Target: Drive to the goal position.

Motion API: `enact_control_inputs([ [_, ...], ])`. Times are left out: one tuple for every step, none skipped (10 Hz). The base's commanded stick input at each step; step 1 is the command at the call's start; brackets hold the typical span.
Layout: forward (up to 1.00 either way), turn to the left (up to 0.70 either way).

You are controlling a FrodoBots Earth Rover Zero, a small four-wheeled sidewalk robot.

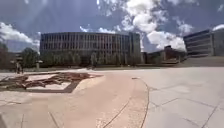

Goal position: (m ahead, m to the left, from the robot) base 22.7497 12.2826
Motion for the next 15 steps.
enact_control_inputs([
  [0.70,0.00],
  [0.70,0.02],
  [0.70,0.01],
  [0.70,0.00],
  [0.70,0.00],
  [0.70,0.00],
  [0.70,0.00],
  [0.70,0.00],
  [0.70,0.00],
  [0.70,0.00],
  [0.70,0.00],
  [0.70,0.00],
  [0.70,0.00],
  [0.70,0.00],
  [0.70,0.00],
])
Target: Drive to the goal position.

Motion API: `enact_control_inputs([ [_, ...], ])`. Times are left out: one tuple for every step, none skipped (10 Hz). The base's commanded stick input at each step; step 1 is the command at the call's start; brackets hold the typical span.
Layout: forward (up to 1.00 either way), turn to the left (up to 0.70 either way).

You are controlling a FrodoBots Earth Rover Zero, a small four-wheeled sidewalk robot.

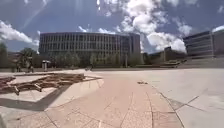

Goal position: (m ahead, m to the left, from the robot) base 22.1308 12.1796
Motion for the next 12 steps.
enact_control_inputs([
  [0.70,0.00],
  [0.70,0.00],
  [0.70,0.00],
  [0.70,0.00],
  [0.70,0.00],
  [0.70,0.00],
  [0.70,0.00],
  [0.70,0.00],
  [0.70,0.00],
  [0.70,0.00],
  [0.70,0.00],
  [0.70,0.00],
])
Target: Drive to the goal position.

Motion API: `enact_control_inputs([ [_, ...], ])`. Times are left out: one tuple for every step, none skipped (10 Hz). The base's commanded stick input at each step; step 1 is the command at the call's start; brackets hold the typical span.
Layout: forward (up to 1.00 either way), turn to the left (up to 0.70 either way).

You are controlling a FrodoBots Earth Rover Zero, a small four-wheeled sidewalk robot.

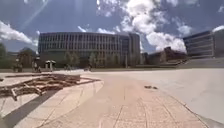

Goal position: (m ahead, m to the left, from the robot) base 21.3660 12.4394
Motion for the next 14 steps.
enact_control_inputs([
  [0.70,0.00],
  [0.70,0.00],
  [0.70,0.00],
  [0.70,0.00],
  [0.70,0.00],
  [0.70,0.00],
  [0.70,0.00],
  [0.70,0.00],
  [0.70,0.00],
  [0.70,0.00],
  [0.70,0.00],
  [0.70,0.00],
  [0.70,0.00],
  [0.70,0.00],
])
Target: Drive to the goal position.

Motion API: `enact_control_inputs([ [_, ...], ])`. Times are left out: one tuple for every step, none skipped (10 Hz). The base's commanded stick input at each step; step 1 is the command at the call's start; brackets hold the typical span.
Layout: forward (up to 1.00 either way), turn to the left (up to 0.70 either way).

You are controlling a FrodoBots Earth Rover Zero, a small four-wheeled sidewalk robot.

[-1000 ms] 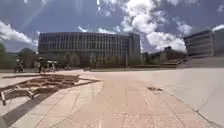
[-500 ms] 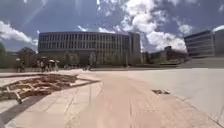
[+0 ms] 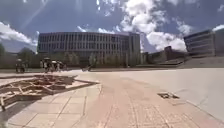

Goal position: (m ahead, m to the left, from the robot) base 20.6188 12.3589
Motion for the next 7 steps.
enact_control_inputs([
  [0.70,0.00],
  [0.70,0.00],
  [0.70,0.00],
  [0.70,0.00],
  [0.70,0.00],
  [0.70,0.00],
  [0.70,0.00],
])
